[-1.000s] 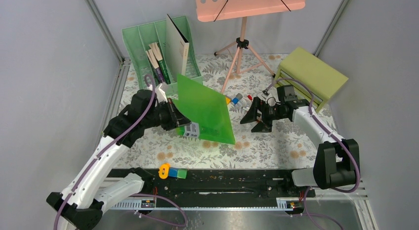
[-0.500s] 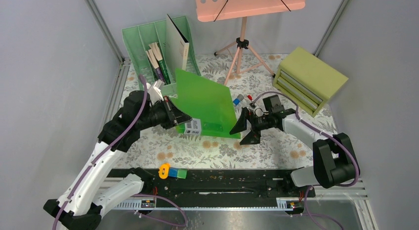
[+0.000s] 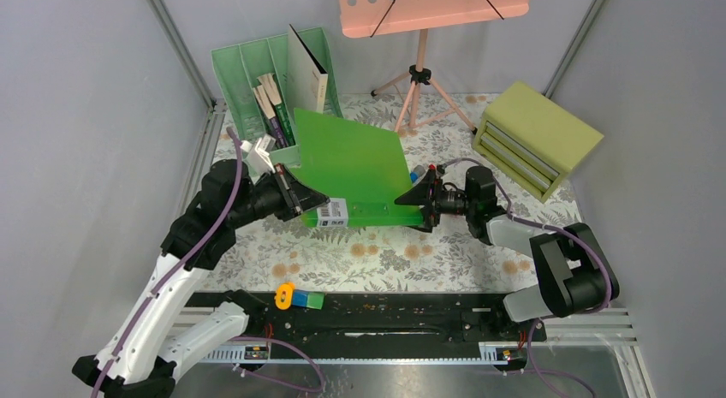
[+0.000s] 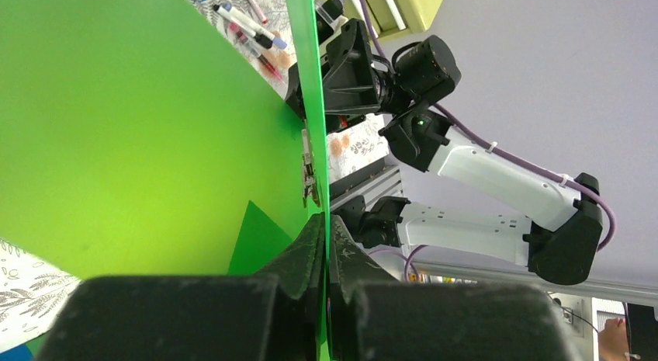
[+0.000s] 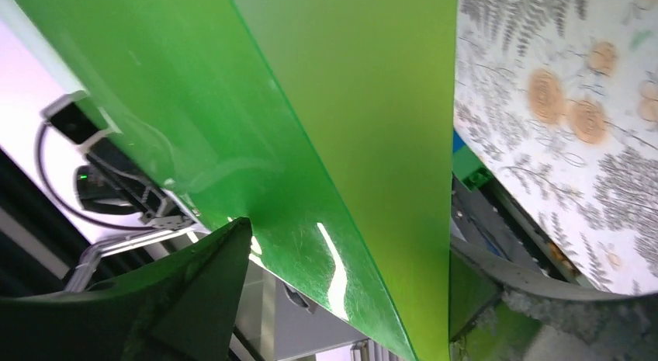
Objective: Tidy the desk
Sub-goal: Pick up the folder from the corner of the board.
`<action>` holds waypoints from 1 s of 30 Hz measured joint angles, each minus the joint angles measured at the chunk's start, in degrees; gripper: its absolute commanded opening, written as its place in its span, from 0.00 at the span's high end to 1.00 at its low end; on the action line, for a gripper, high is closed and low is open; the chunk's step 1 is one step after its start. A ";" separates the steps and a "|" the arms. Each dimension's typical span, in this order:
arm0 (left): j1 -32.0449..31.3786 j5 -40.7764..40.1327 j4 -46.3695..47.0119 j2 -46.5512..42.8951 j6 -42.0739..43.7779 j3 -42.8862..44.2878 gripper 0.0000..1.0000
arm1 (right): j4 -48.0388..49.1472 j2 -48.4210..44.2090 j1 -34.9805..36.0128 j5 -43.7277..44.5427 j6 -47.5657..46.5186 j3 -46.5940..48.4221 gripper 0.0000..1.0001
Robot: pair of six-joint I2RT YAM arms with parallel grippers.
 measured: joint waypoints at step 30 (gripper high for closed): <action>1.60 -24.52 -22.34 -1.18 4.28 5.62 0.01 | 5.55 -9.57 -3.30 -0.33 1.84 0.98 1.00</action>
